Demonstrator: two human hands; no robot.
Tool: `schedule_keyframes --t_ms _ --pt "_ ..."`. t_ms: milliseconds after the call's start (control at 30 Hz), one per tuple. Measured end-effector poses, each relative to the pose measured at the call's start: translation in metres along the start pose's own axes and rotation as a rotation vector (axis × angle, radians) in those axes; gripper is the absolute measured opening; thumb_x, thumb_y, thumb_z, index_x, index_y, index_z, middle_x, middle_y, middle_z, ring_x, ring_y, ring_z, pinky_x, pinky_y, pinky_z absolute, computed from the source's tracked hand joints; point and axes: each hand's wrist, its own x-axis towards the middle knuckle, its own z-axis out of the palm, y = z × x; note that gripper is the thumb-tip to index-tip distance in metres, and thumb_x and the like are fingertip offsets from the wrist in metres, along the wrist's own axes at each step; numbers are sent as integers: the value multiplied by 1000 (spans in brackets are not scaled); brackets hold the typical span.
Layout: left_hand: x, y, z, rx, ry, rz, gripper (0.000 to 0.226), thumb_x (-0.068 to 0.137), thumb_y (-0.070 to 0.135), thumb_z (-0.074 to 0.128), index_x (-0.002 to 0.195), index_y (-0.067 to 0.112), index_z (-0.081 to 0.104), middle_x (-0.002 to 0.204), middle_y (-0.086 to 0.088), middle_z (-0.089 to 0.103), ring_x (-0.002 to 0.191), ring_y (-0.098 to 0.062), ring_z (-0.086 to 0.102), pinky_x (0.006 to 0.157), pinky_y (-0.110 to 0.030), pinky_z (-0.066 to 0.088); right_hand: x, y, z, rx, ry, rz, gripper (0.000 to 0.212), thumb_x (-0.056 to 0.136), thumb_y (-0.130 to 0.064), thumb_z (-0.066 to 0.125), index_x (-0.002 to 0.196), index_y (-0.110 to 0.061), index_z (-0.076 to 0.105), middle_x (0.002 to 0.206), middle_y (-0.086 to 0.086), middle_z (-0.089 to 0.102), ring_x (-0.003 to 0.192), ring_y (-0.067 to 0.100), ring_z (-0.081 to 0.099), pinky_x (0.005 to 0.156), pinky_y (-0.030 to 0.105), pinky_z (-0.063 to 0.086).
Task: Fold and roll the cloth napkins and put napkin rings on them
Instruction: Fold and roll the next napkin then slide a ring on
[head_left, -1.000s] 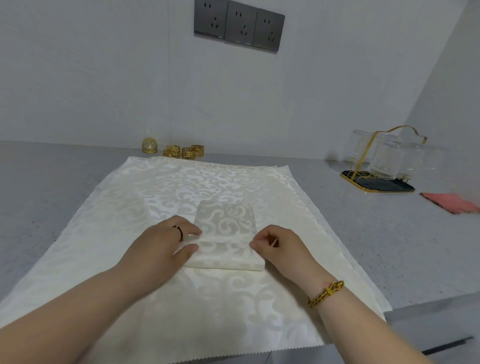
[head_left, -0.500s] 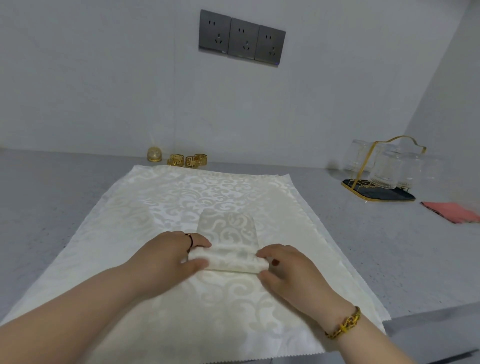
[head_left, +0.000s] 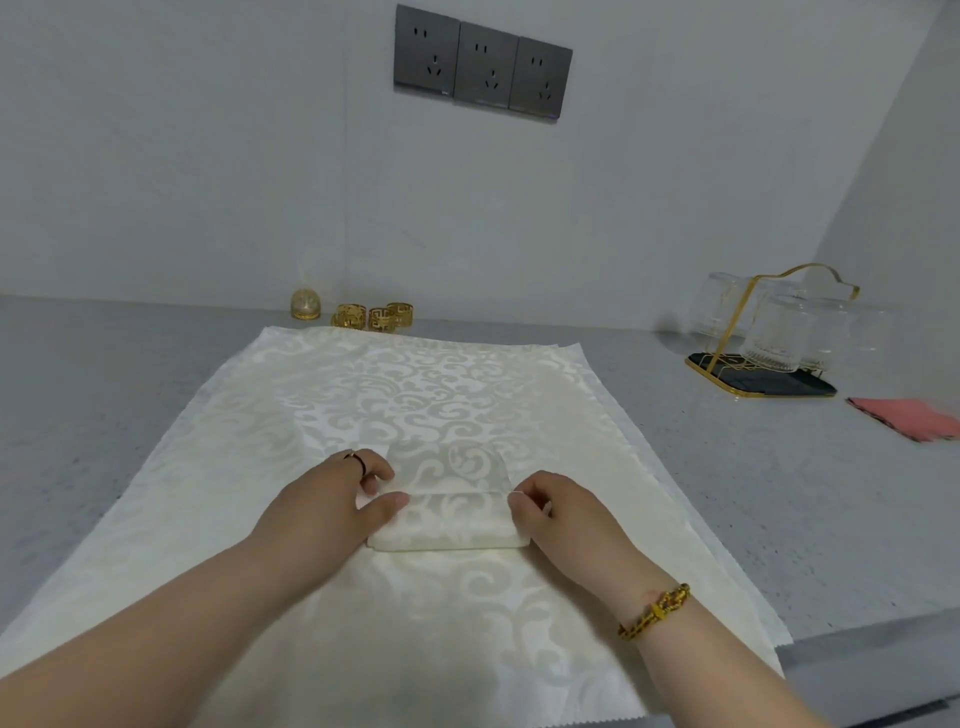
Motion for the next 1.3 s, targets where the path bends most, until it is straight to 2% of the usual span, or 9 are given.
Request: schedule_keyframes --t_ms 133,233,333,433,600,767,1000,1167,1300 --pt "1 6 -2 21 62 56 23 89 29 56 71 37 44 77 15 49 63 -2 48 56 -11 33 5 -1 5 -52 72 -26 18 93 -22 46 110 -16 47 101 -8 39 66 2 39 62 20 35" --pt "-11 10 -7 98 16 162 17 88 45 48 73 45 41 78 25 50 70 7 51 61 -5 36 0 -2 8 -159 218 -232 22 85 -23 43 91 -10 60 88 -5 49 72 8 44 67 22 37" --pt "-17 4 -11 298 43 399 36 73 68 38 102 51 51 106 39 49 93 12 54 64 3 28 -10 3 2 -199 104 -286 50 73 -45 36 93 -10 66 95 1 64 85 16 57 76 23 40" --pt "-18 -6 -3 345 -17 319 47 87 51 48 132 41 42 131 30 39 123 -1 42 83 -6 25 -16 10 -1 -300 66 -342 50 70 -42 49 105 -12 66 109 1 66 92 23 63 83 28 44" --pt "-11 -1 -3 267 -5 241 33 94 37 43 126 36 50 124 17 53 117 -6 47 90 -14 33 -12 4 -7 -249 8 -265 36 90 -26 53 125 -21 53 124 -11 54 115 12 47 89 12 26" --pt "-2 -3 -7 92 -85 72 23 93 33 46 115 29 55 80 13 51 75 -2 49 64 -12 35 -6 -2 -15 -215 -67 -178 32 95 -24 45 126 -25 52 80 -29 39 106 12 46 76 14 26" --pt "21 -3 2 -132 -35 -92 14 93 27 48 107 24 49 67 7 47 64 -7 48 58 -15 34 23 -5 -6 -291 -68 -112 36 100 -23 26 123 -18 54 119 5 58 110 24 47 92 30 36" --pt "28 -6 6 93 100 -43 28 90 35 52 116 24 51 86 11 54 82 -12 52 71 -22 36 39 -6 3 -229 28 -49 31 97 -21 36 125 -13 48 117 6 49 103 21 50 84 27 38" --pt "25 -8 7 158 144 216 40 88 44 40 115 23 60 115 17 55 106 -9 54 83 -14 32 43 -8 8 -202 184 -167 12 90 -9 46 98 -5 55 92 -1 45 82 15 43 68 22 31"
